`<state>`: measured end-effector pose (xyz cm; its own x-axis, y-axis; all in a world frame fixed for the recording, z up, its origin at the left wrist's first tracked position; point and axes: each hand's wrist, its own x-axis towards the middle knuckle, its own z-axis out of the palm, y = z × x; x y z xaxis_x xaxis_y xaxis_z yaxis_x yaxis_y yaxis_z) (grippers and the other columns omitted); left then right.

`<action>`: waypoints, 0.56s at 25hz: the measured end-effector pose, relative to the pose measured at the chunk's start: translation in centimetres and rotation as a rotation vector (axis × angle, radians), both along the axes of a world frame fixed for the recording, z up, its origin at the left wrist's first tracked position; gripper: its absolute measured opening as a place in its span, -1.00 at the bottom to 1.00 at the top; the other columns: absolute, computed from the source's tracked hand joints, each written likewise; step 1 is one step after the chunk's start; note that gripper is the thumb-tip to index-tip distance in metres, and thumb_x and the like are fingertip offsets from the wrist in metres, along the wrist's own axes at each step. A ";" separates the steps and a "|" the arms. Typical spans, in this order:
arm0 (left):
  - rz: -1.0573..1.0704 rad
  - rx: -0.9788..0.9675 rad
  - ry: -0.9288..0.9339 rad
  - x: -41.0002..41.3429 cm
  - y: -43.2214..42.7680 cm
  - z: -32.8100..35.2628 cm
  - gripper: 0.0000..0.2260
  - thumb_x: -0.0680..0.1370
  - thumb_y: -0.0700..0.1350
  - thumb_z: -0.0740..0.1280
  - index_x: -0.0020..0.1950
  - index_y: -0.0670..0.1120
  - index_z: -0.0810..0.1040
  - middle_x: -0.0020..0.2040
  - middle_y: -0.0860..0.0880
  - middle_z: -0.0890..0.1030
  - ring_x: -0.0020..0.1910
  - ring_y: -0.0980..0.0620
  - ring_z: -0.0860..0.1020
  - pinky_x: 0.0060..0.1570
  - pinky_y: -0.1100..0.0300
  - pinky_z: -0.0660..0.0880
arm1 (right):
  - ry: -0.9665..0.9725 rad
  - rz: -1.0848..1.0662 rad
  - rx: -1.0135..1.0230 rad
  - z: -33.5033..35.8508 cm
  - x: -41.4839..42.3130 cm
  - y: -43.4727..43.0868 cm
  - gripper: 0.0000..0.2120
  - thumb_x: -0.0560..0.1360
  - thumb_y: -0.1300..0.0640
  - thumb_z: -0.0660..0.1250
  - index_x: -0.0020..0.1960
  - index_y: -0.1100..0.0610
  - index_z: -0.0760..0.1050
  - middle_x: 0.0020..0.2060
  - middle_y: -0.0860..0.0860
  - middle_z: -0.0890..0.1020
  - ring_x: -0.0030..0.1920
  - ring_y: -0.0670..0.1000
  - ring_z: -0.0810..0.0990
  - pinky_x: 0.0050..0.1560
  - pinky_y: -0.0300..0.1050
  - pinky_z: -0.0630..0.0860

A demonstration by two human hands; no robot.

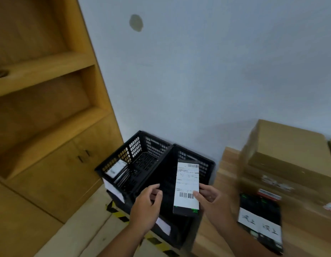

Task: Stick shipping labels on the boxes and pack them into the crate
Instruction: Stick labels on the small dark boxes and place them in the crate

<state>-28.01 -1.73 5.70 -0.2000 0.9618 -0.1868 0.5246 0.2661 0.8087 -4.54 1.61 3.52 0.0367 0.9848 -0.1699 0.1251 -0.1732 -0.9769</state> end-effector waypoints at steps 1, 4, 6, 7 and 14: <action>0.017 -0.014 -0.013 -2.6 0.4 -0.2 -0.70 0.67 0.19 0.20 0.39 0.23 0.45 0.14 0.26 0.56 0.08 0.22 0.55 0.14 0.09 0.55 | -0.003 0.009 -0.007 -0.2 -2.5 0.7 -0.71 0.47 0.13 0.53 0.18 -0.05 0.64 -0.07 -0.11 0.76 -0.07 -0.05 0.75 -0.06 0.03 0.70; 0.030 -0.078 -0.062 -12.0 1.4 -1.4 -0.70 0.67 0.20 0.19 0.39 0.24 0.44 0.14 0.24 0.55 0.04 0.18 0.57 0.09 0.12 0.56 | -0.017 0.001 -0.041 -1.9 -11.6 2.8 -0.70 0.47 0.19 0.53 0.18 0.07 0.65 -0.08 -0.03 0.76 -0.08 0.02 0.76 -0.09 0.03 0.70; 0.028 -0.094 -0.077 -18.8 2.2 -2.3 -0.69 0.67 0.21 0.18 0.40 0.22 0.45 0.15 0.24 0.55 0.06 0.21 0.57 0.10 0.14 0.55 | 0.006 -0.021 -0.090 -3.1 -18.0 4.3 -0.72 0.46 0.25 0.53 0.16 0.16 0.64 -0.12 0.03 0.77 -0.11 0.06 0.76 -0.15 0.01 0.71; 0.031 -0.102 -0.080 -21.9 2.5 -2.7 -0.69 0.67 0.21 0.18 0.39 0.22 0.46 0.17 0.25 0.55 0.08 0.23 0.56 0.12 0.14 0.55 | 0.016 -0.035 -0.115 -3.3 -21.0 5.0 -0.72 0.46 0.27 0.52 0.16 0.19 0.64 -0.12 0.06 0.76 -0.11 0.07 0.76 -0.15 0.03 0.71; 0.107 -0.130 -0.030 -38.3 8.0 -4.4 -0.79 0.67 0.17 0.19 0.26 0.25 0.53 0.19 0.25 0.58 0.10 0.28 0.55 0.15 0.15 0.56 | 0.033 -0.093 -0.213 -4.7 -34.9 11.6 -0.77 0.47 0.26 0.52 0.11 0.15 0.64 -0.16 0.05 0.76 -0.15 0.05 0.76 -0.13 0.05 0.71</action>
